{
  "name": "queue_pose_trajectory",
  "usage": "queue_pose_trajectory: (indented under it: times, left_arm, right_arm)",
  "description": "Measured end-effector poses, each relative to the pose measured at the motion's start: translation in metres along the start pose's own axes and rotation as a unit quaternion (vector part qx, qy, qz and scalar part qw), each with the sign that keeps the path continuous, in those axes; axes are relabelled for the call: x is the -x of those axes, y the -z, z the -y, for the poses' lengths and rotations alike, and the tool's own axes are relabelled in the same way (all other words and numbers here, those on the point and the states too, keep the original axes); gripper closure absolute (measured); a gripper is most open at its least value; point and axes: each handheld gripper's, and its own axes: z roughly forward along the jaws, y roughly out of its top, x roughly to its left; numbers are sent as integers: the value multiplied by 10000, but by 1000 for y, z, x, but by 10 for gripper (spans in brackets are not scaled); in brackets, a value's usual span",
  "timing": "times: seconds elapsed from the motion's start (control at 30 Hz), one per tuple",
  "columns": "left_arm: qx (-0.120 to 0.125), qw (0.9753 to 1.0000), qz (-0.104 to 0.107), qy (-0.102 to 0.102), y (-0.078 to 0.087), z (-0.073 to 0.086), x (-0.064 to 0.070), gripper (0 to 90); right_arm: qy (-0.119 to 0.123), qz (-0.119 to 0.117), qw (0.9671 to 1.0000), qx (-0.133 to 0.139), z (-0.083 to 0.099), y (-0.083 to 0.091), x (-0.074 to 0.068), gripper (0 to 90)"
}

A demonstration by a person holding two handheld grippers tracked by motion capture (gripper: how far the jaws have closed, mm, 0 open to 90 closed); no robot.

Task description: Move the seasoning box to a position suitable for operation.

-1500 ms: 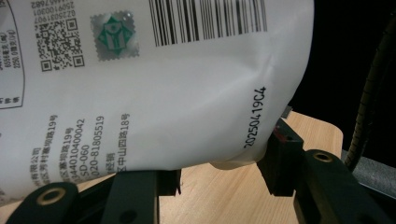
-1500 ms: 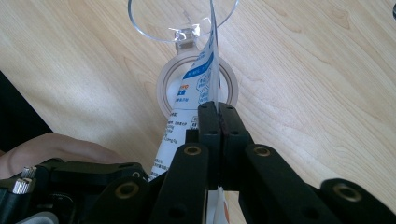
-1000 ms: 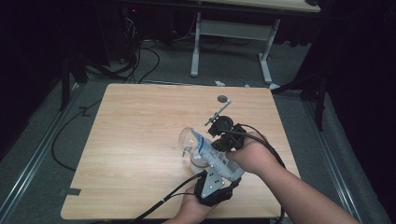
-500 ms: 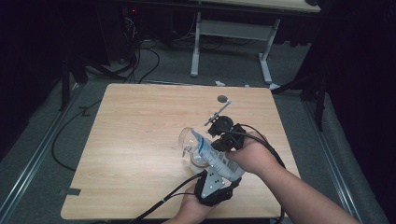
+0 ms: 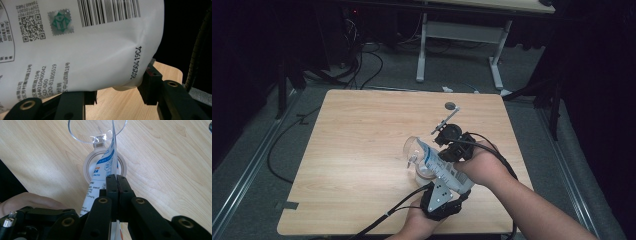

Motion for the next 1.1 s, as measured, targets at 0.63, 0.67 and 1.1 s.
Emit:
queue_pose_trajectory:
  times: [0.63,0.67,1.1]
  left_arm:
    - [26,10000,-13,12,0,0,0,566]
    - [28,10000,-13,14,0,0,0,566]
    - [44,10000,1,40,0,0,0,566]
  right_arm:
    - [33,7,10000,11,-1,0,1,899]
    - [30,7,10000,7,-1,0,0,899]
    - [49,8,10000,-9,-2,-1,0,898]
